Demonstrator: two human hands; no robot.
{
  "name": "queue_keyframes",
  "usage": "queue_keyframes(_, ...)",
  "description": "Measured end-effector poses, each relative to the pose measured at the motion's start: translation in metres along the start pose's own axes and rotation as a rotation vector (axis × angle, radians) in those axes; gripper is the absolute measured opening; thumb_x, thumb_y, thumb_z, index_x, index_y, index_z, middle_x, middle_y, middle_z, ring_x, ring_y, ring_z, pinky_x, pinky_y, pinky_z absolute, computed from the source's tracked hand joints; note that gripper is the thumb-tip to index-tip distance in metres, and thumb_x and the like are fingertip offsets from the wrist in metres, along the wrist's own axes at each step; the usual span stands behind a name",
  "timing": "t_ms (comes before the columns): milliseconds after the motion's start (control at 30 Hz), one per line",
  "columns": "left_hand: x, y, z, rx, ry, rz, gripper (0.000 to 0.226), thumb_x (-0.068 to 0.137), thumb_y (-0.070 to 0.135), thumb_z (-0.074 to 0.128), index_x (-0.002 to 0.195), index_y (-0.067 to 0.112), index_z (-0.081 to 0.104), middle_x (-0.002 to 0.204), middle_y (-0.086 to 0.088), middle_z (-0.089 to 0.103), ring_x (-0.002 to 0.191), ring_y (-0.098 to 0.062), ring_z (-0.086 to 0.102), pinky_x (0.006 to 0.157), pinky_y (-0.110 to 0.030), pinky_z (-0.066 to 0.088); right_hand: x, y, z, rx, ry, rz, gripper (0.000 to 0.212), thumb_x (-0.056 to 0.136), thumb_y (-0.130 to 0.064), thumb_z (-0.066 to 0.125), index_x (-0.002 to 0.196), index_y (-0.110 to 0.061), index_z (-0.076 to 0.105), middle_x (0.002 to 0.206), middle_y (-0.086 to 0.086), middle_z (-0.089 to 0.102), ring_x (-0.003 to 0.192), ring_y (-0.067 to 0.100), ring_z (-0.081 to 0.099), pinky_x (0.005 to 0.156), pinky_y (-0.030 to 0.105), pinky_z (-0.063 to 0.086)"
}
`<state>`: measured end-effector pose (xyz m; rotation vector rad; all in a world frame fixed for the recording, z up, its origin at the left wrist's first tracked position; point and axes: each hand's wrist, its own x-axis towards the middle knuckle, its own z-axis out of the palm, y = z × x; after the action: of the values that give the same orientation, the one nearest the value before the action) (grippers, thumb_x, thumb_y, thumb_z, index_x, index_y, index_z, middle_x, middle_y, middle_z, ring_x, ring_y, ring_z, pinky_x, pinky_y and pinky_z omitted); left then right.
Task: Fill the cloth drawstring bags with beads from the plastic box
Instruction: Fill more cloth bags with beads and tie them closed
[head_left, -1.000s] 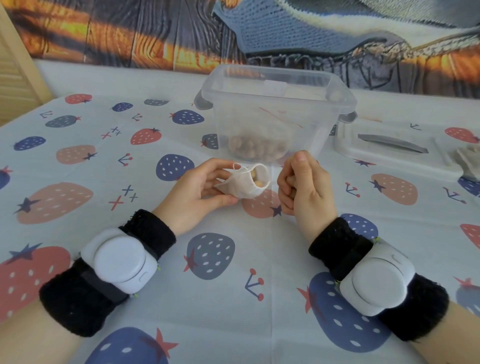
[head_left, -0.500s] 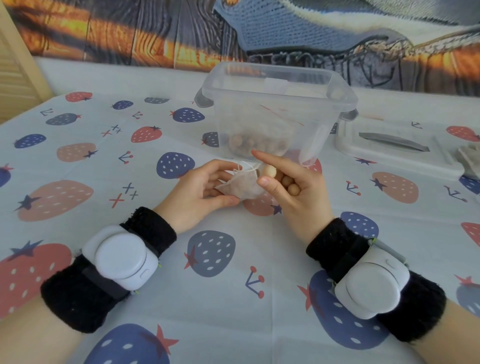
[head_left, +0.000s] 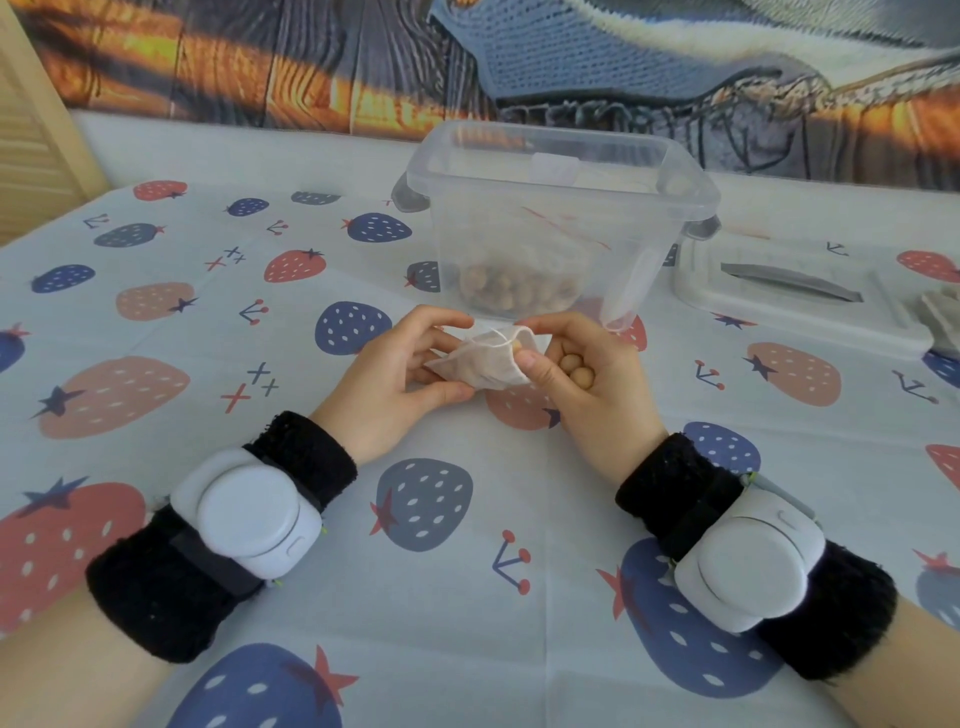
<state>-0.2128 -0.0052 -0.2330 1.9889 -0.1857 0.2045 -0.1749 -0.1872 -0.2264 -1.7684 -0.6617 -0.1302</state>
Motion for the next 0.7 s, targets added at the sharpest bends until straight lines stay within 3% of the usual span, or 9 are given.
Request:
queue_keyframes(167,-0.0004,0.0003,-0.0006,0.052,0.029,0.013,0.046,0.080,0.003,0.071,0.114,0.020,0.047,0.098,0.006,0.063,0.089,-0.011,0.062,0.087,-0.020,0.046,-0.0006,0.0002,-0.0008,-0.030,-0.024,0.038,0.009,0.090,-0.012,0.059,0.089,-0.020,0.060,0.058,0.001,0.036,0.047,0.005,0.032,0.048,0.012,0.031)
queue_keyframes(367,-0.0004,0.0004,0.0005,0.036,0.030,0.025,0.050,0.070,0.005,0.079,0.110,0.017,0.051,0.105,-0.002,0.064,0.091,-0.011,0.063,0.082,-0.018,0.049,-0.0025,-0.0046,0.0000,0.041,-0.043,0.080,0.018,0.082,-0.012,0.068,0.071,-0.019,0.055,0.058,0.007,0.042,0.055,0.020,0.035,0.050,0.037,0.039)
queue_keyframes(433,-0.0003,0.0004,0.0006,0.045,0.042,0.029,0.047,0.070,0.007,0.080,0.108,0.016,0.053,0.106,0.000,0.064,0.094,-0.010,0.062,0.083,-0.018,0.049,-0.0031,-0.0073,0.0001,0.061,-0.026,0.068,0.018,0.081,-0.012,0.069,0.070,-0.019,0.056,0.054,0.002,0.044,0.051,0.017,0.037,0.046,0.034,0.038)
queue_keyframes(533,0.0008,-0.0019,-0.0002,0.040,0.044,0.017,0.042,0.075,0.009,0.076,0.110,0.012,0.054,0.108,0.000,0.065,0.098,-0.011,0.063,0.087,-0.024,0.049,-0.0005,-0.0068,-0.0022,0.141,0.042,0.094,0.019,0.086,-0.008,0.063,0.071,-0.017,0.056,0.045,-0.014,0.042,0.041,0.003,0.035,0.039,0.018,0.033)
queue_keyframes(700,0.0011,-0.0030,-0.0001,0.053,0.028,0.031,0.036,0.078,0.006,0.073,0.108,0.014,0.054,0.109,0.003,0.065,0.097,-0.007,0.062,0.086,-0.023,0.048,0.0007,-0.0032,-0.0030,0.097,0.108,0.083,0.021,0.088,-0.006,0.061,0.071,-0.019,0.055,0.044,-0.016,0.043,0.040,0.004,0.037,0.040,0.012,0.033)
